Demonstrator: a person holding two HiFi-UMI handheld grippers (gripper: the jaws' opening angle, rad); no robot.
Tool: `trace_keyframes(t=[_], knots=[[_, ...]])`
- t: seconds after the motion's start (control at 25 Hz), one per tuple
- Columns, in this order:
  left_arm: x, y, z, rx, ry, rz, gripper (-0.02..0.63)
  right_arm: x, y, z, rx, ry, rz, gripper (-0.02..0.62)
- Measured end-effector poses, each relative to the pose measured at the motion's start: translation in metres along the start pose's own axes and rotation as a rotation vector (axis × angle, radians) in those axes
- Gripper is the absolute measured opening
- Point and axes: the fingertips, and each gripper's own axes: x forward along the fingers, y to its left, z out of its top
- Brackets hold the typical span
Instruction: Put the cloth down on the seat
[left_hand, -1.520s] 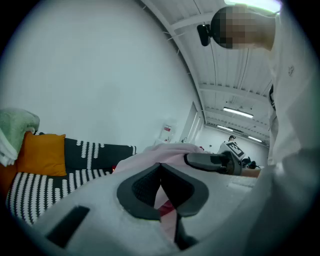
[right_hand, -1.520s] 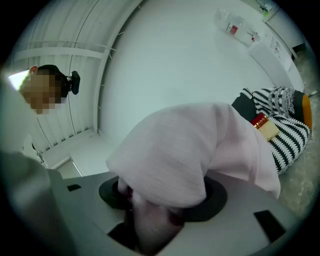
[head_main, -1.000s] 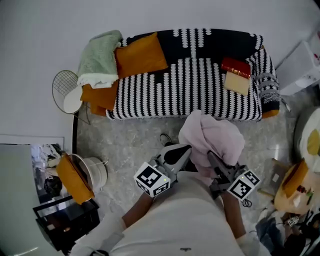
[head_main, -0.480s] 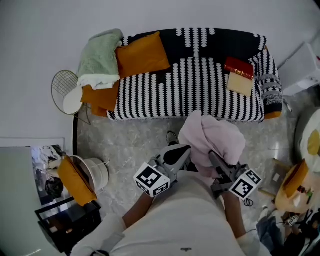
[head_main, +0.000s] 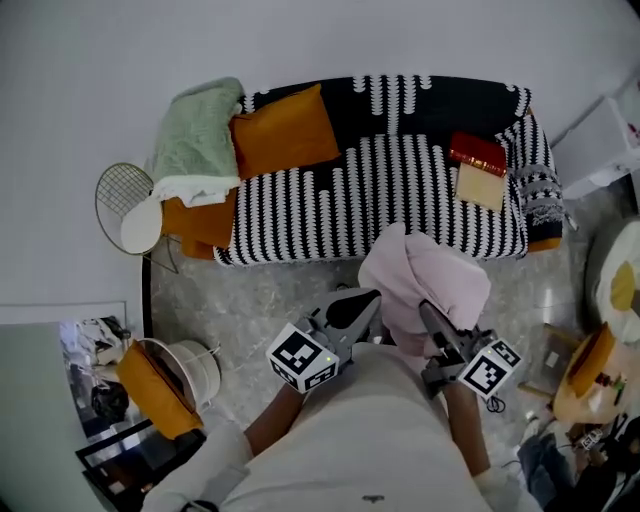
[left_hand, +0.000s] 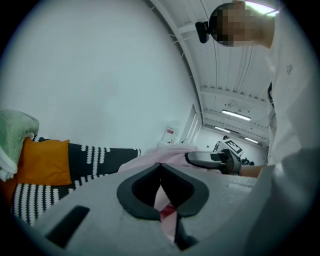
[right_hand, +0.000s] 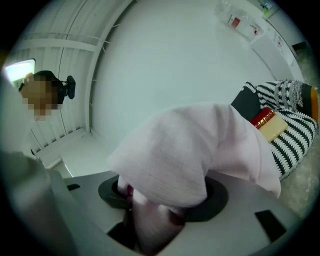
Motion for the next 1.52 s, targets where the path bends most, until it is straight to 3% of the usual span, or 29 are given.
trace_keyframes(t=[0.4, 0.68, 1.0, 1.24, 1.52], knots=[[-0.029, 0.074, 0.024, 0.016, -0.010, -0.023, 0.012, 0.069, 0.011, 0.013, -0.045, -0.037, -0.052, 0.253], [-0.054, 0.110, 0.019, 0.009, 0.016, -0.054, 0.012, 0.098, 0.018, 0.010, -0.085, -0.035, -0.089, 0.253], [-0.047, 0.117, 0.009, -0.025, 0.057, -0.095, 0.012, 0.108, 0.005, 0.006, -0.088, 0.026, -0.137, 0.253], [-0.032, 0.130, 0.015, -0.035, 0.053, -0.051, 0.012, 0.118, -0.018, 0.025, -0.100, 0.070, -0.132, 0.253], [0.016, 0.144, 0.041, -0.054, 0.017, 0.021, 0.012, 0.145, -0.056, 0.074, -0.157, 0.131, -0.115, 0.253]])
